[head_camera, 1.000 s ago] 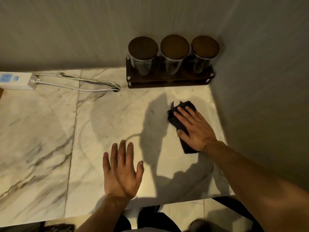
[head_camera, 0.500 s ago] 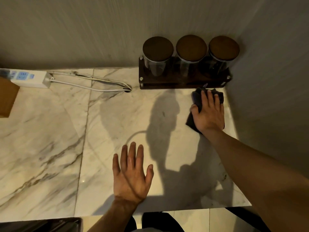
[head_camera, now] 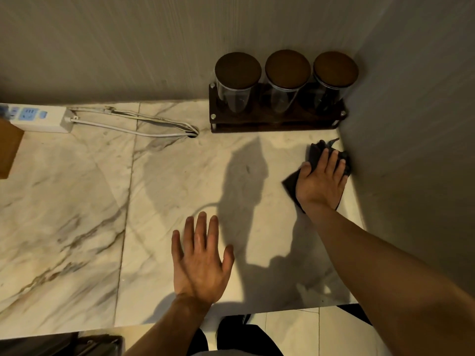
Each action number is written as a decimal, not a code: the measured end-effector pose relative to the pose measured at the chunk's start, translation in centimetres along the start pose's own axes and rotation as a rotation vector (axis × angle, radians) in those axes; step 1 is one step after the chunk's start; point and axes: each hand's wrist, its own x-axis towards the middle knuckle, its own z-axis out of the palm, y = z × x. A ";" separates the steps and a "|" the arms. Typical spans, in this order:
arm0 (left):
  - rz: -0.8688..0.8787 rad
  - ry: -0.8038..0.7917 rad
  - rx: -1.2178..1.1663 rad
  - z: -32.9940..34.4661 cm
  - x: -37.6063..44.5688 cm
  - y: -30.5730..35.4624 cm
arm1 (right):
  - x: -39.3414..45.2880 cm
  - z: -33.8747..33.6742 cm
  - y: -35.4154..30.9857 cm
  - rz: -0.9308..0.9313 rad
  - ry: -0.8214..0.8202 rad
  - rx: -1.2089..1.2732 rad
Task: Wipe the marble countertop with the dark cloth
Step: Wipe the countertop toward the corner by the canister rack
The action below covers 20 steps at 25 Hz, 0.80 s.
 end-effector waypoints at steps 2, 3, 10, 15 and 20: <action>0.003 0.004 0.002 0.1 -0.1 0.0 | -1.1 0.0 0.6 0.021 0.010 0.005; 0.001 0.007 0.005 0.1 -0.1 0.0 | -1.7 0.0 0.8 0.030 0.015 0.005; -0.004 0.014 0.001 0.2 -0.2 0.0 | -5.6 -0.1 3.3 0.063 0.044 -0.009; 0.027 0.019 -0.041 0.2 -0.4 -0.2 | -8.8 0.1 5.1 0.097 0.095 0.006; 0.017 0.003 -0.081 0.2 -0.1 -0.4 | -12.2 0.1 7.0 0.133 0.119 0.016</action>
